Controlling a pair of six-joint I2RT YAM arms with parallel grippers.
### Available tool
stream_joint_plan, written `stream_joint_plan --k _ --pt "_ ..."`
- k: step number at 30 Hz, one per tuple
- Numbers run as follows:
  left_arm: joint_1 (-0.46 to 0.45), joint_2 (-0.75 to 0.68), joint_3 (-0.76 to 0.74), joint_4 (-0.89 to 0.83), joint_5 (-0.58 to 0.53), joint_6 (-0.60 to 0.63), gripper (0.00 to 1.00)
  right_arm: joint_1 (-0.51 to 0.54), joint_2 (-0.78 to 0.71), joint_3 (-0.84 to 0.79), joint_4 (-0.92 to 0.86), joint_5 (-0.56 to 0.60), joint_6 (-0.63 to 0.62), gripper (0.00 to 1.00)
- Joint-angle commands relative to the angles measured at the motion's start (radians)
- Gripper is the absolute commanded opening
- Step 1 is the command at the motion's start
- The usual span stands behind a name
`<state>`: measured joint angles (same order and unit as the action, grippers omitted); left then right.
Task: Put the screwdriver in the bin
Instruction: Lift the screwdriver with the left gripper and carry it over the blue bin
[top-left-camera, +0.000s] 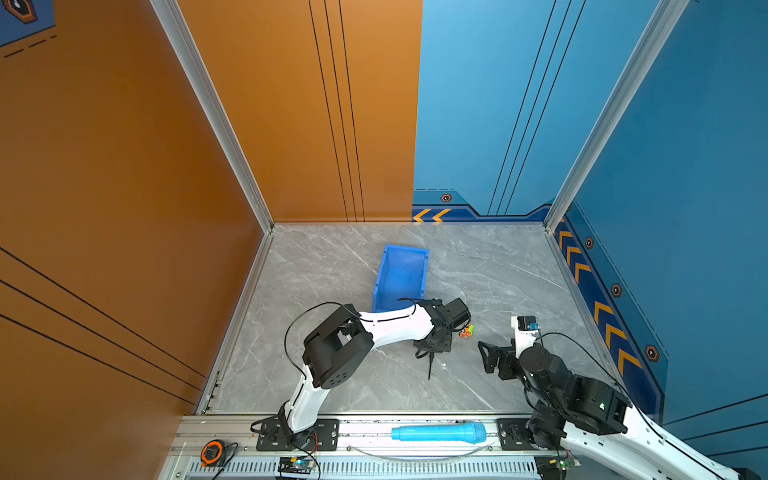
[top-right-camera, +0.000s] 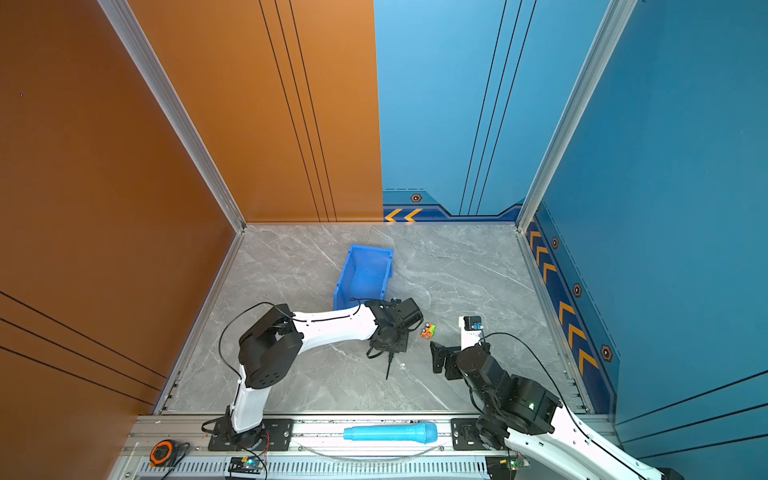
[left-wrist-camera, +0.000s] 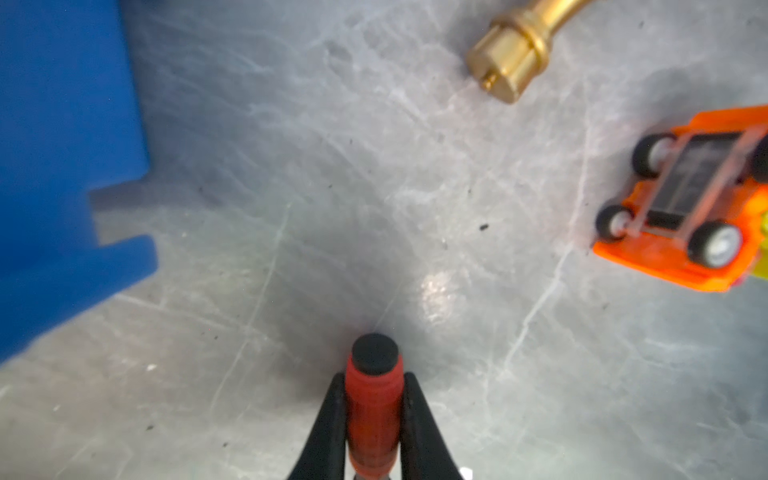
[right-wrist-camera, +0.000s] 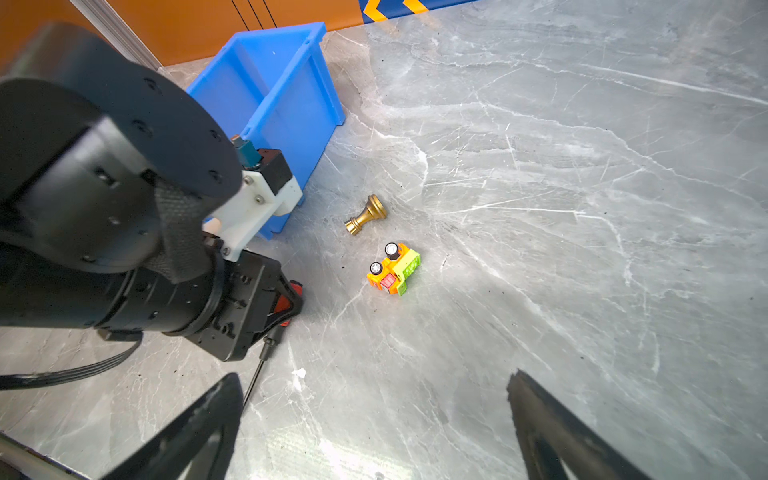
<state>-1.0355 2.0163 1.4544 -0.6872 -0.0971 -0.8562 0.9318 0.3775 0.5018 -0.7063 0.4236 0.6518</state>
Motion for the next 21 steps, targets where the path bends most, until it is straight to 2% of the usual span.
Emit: stream_joint_plan --k 1,6,12,17,21 --pt "-0.008 -0.116 -0.032 -0.037 -0.035 0.041 0.0 0.006 0.016 0.004 0.008 0.017 -0.007 1.0" --pt "0.028 -0.246 -0.085 -0.046 -0.044 0.062 0.0 0.006 0.076 0.022 0.067 0.007 -0.042 1.0" --pt "0.149 -0.333 -0.061 -0.075 -0.03 0.134 0.0 0.005 0.2 0.06 0.187 -0.044 -0.116 1.0" --pt "0.285 -0.312 0.016 -0.075 0.004 0.211 0.0 0.006 0.305 0.095 0.326 -0.118 -0.198 1.0" --pt "0.385 -0.242 0.101 -0.074 0.036 0.265 0.0 0.004 0.409 0.136 0.403 -0.158 -0.243 1.0"
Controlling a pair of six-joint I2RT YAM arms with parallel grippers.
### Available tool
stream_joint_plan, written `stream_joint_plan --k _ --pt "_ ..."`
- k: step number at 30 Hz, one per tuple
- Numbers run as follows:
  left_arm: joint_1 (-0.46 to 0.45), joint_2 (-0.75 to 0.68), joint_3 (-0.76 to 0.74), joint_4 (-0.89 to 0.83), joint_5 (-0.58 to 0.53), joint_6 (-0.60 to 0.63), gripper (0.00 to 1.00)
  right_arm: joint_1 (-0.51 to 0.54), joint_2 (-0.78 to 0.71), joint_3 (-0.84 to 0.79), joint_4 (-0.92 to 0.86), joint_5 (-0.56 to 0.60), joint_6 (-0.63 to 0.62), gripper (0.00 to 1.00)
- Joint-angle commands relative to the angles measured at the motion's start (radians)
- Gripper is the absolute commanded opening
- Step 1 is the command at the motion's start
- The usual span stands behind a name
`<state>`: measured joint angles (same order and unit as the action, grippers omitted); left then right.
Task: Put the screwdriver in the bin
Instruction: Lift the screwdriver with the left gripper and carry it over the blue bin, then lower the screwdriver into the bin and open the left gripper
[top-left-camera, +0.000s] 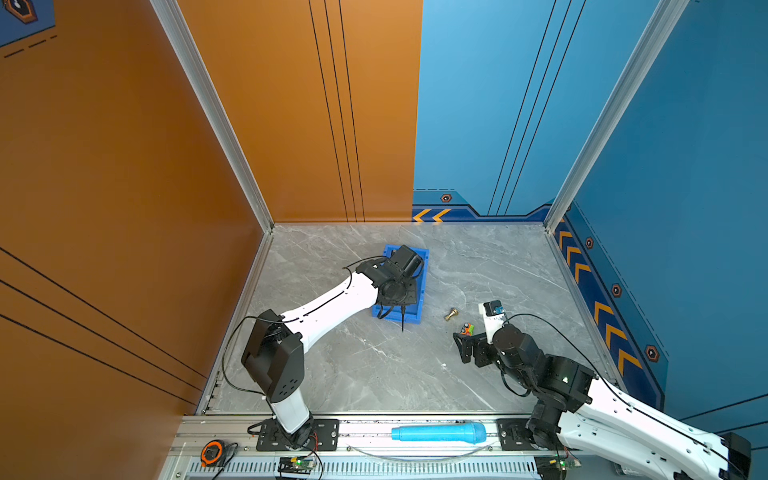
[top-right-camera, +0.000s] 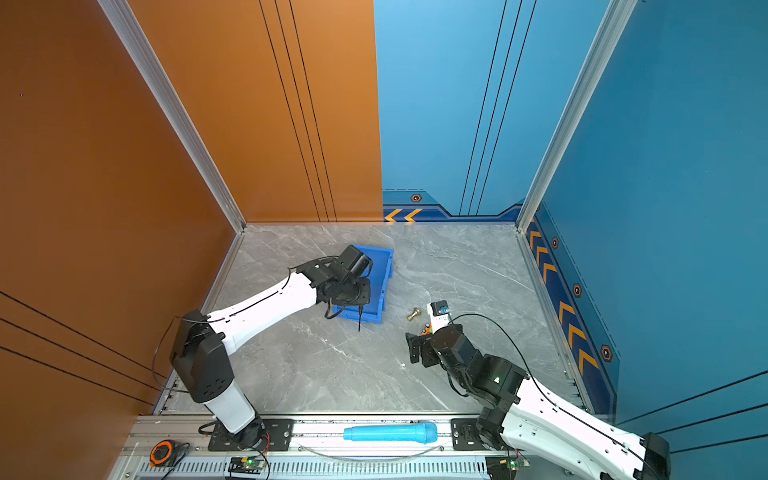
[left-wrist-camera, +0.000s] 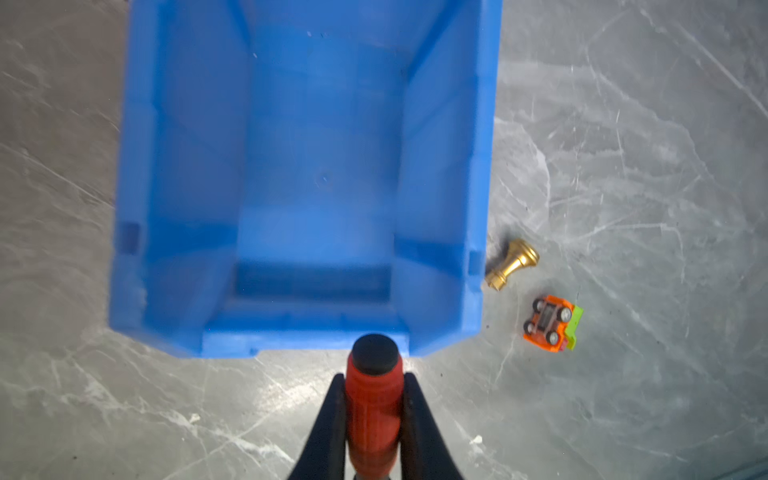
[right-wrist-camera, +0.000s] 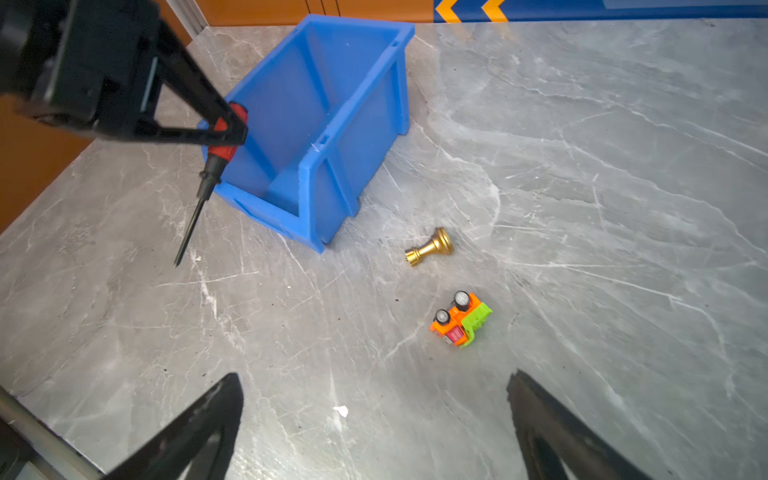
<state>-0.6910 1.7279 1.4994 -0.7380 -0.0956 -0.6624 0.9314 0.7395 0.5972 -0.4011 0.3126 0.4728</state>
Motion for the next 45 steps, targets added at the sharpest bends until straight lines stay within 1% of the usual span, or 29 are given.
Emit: stream_joint_plan --k 1,4,10,18,26,32,44,45 --pt "0.057 0.072 0.084 -0.023 0.036 0.089 0.0 0.0 0.075 0.052 0.114 -0.055 -0.07 1.0" --pt "0.094 0.155 0.166 -0.023 0.043 0.13 0.0 -0.021 0.144 0.082 0.141 -0.075 -0.074 1.0" --pt "0.135 0.323 0.318 -0.023 0.062 0.15 0.0 -0.093 0.228 0.128 0.163 -0.108 -0.059 1.0" --pt "0.156 0.459 0.402 -0.02 0.046 0.157 0.0 -0.156 0.31 0.177 0.174 -0.121 -0.053 1.0" --pt "0.164 0.527 0.419 -0.009 0.011 0.166 0.0 -0.17 0.33 0.193 0.171 -0.101 -0.041 1.0" --pt "0.173 0.519 0.377 0.008 -0.036 0.158 0.0 -0.173 0.32 0.187 0.164 -0.095 -0.037 1.0" --pt "0.161 0.53 0.318 0.036 -0.077 0.145 0.0 -0.174 0.285 0.185 0.139 -0.083 -0.046 1.0" --pt "0.158 0.53 0.317 0.037 -0.08 0.144 0.02 -0.175 0.279 0.182 0.137 -0.08 -0.046 1.0"
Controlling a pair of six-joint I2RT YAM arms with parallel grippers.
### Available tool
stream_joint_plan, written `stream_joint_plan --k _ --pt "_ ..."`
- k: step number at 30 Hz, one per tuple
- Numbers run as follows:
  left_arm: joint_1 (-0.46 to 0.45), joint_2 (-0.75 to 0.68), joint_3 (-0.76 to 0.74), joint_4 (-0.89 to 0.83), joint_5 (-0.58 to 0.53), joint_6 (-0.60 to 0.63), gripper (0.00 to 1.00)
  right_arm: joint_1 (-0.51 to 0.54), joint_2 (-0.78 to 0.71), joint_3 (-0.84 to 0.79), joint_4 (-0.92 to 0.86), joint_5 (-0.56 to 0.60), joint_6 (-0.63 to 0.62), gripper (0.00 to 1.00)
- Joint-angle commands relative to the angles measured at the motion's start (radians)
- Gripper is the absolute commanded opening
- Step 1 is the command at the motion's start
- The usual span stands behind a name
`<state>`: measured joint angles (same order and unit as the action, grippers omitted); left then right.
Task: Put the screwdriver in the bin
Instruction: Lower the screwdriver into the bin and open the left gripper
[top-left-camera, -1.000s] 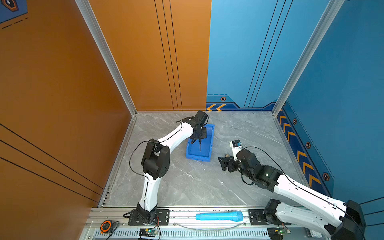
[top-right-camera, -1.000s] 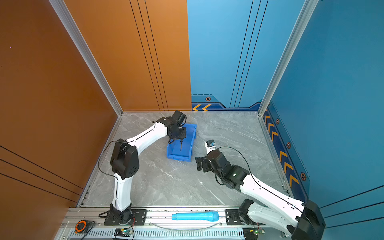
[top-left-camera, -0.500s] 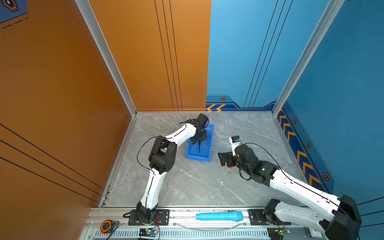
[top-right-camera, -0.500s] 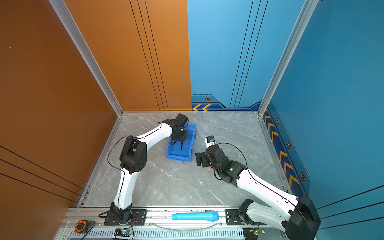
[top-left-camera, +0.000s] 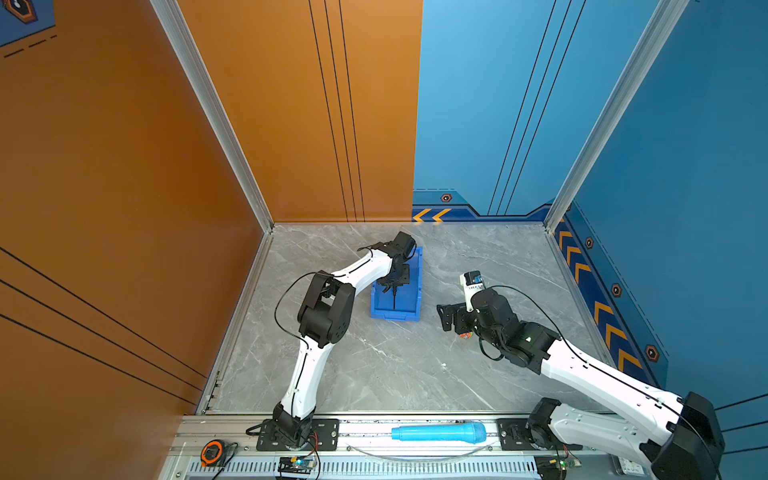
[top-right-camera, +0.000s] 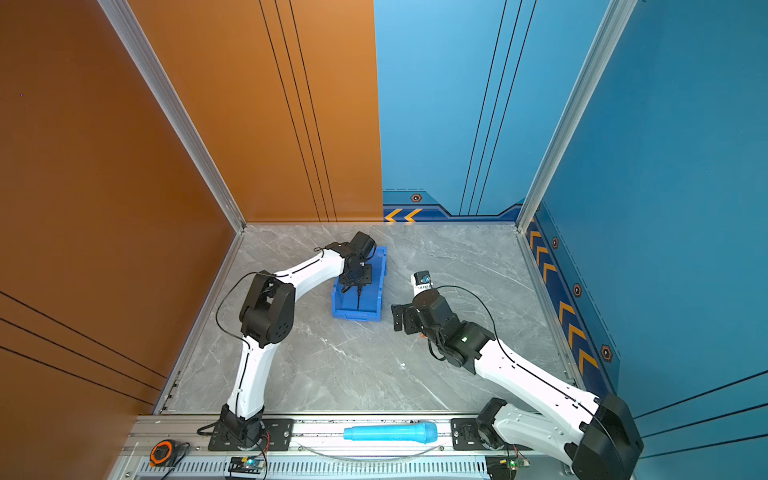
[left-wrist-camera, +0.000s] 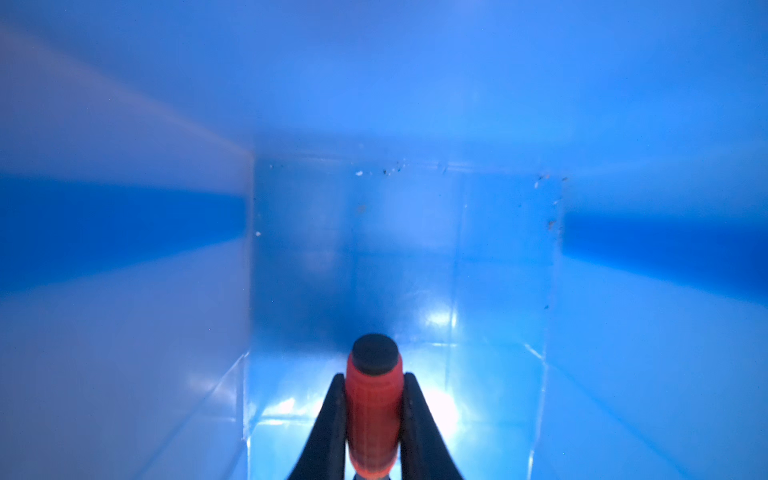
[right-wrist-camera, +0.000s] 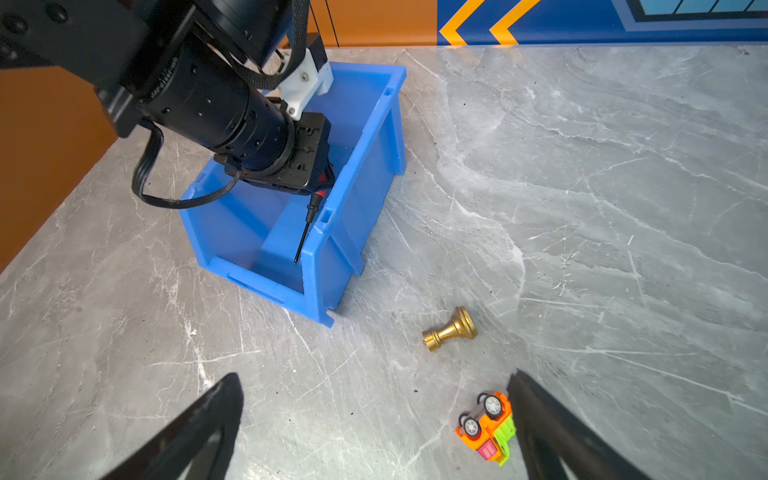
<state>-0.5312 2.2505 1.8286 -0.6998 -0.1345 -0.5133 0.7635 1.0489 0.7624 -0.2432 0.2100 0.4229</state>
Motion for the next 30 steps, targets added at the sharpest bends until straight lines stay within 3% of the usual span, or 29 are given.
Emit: stream_joint_plan --k 1,19,25,30 --pt "-0.002 0.008 -0.012 -0.002 -0.044 -0.007 0.04 -0.007 -0.037 0.015 -0.025 0.024 0.004 1.0" --pt "-0.034 -0.02 -0.015 -0.004 -0.079 -0.047 0.35 -0.055 -0.144 -0.002 -0.064 0.007 -0.045 1.0" --pt "-0.059 -0.108 -0.021 -0.006 -0.077 -0.039 0.4 -0.125 -0.19 -0.008 -0.08 -0.034 -0.062 1.0" --pt "-0.101 -0.239 -0.087 -0.025 -0.108 -0.062 0.56 -0.159 -0.219 -0.009 -0.136 -0.042 -0.073 1.0"
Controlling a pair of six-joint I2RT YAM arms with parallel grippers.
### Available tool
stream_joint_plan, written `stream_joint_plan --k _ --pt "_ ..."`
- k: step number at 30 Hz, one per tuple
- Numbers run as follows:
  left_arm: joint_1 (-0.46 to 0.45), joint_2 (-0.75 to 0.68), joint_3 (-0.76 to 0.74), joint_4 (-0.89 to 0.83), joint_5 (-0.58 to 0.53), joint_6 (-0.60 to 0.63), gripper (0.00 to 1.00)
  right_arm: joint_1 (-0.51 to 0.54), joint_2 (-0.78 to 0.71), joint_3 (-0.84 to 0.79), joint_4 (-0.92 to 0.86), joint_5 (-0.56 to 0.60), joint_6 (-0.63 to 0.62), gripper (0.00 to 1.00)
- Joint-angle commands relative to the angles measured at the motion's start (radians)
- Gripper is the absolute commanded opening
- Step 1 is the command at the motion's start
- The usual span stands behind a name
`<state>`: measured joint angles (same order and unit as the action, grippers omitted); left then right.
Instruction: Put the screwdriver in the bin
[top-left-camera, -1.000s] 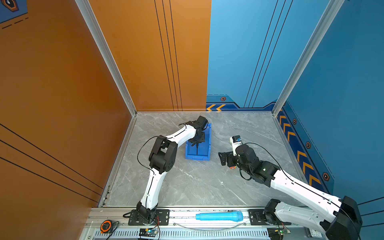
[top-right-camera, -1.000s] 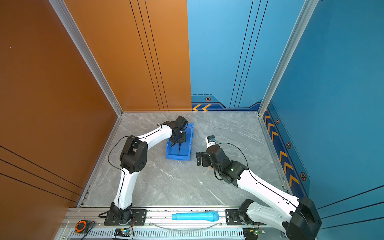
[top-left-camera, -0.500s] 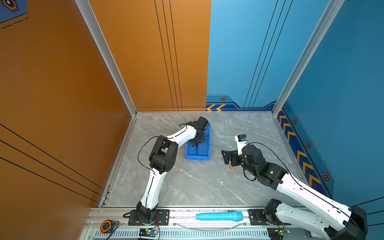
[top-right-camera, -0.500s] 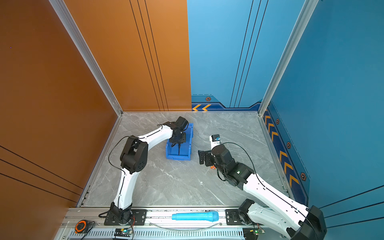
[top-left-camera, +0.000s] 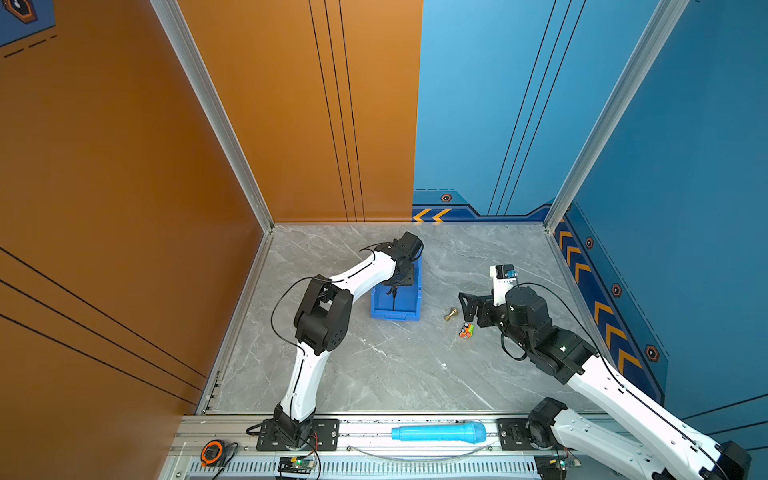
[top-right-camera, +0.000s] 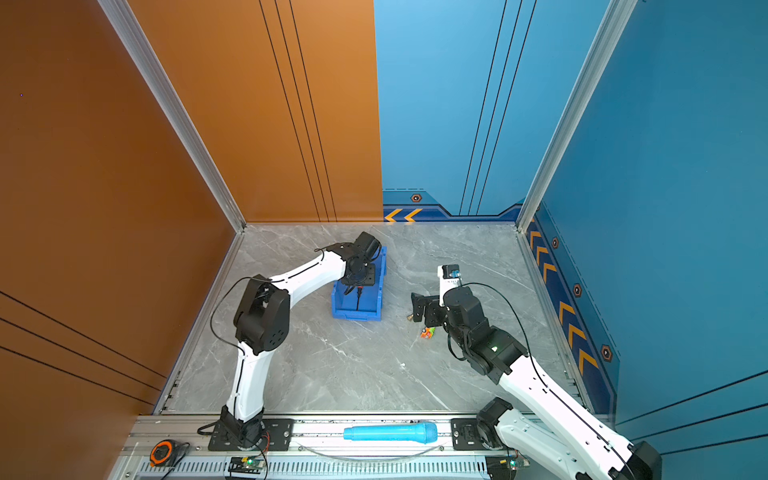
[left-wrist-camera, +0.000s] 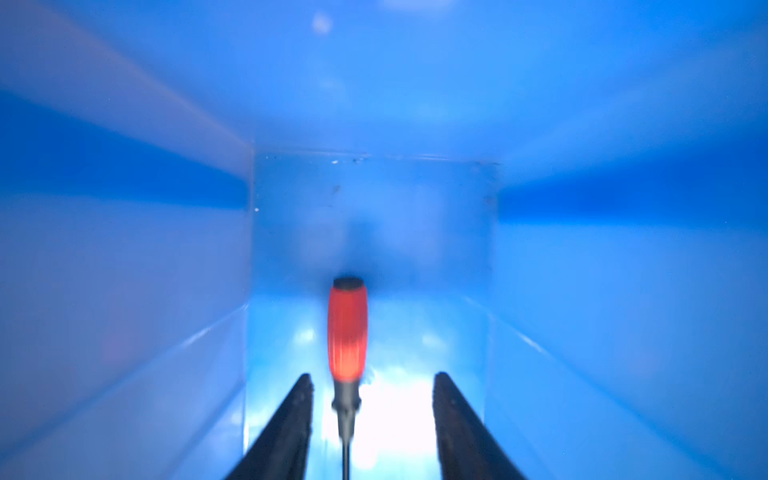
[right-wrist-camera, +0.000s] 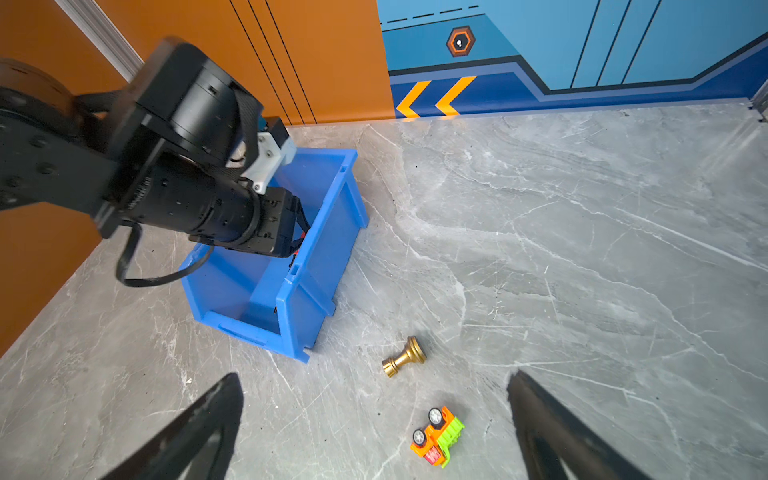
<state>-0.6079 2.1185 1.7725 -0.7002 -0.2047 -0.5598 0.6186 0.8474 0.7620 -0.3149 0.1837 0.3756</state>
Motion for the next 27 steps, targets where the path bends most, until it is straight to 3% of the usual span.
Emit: stream_joint_plan --k 1,10,13,21,27 --pt "-0.032 -0.144 -0.055 -0.029 -0.05 -0.025 0.59 -0.022 -0.022 -0.007 -0.077 -0.016 -0.03 1.0" --pt "-0.103 -0.435 -0.235 -0.074 -0.107 -0.035 0.85 -0.08 -0.06 -0.003 -0.111 -0.015 -0.084 1.0" --pt "-0.11 -0.52 -0.311 -0.074 -0.123 -0.012 0.99 -0.115 -0.084 -0.007 -0.118 -0.022 -0.078 1.0" --pt "-0.085 -0.753 -0.522 -0.039 -0.146 0.071 0.98 -0.21 -0.122 -0.033 -0.132 -0.022 -0.068 1.0" --pt "-0.006 -0.904 -0.674 0.023 -0.111 0.122 0.98 -0.254 -0.078 -0.028 -0.116 -0.02 -0.043 1.0"
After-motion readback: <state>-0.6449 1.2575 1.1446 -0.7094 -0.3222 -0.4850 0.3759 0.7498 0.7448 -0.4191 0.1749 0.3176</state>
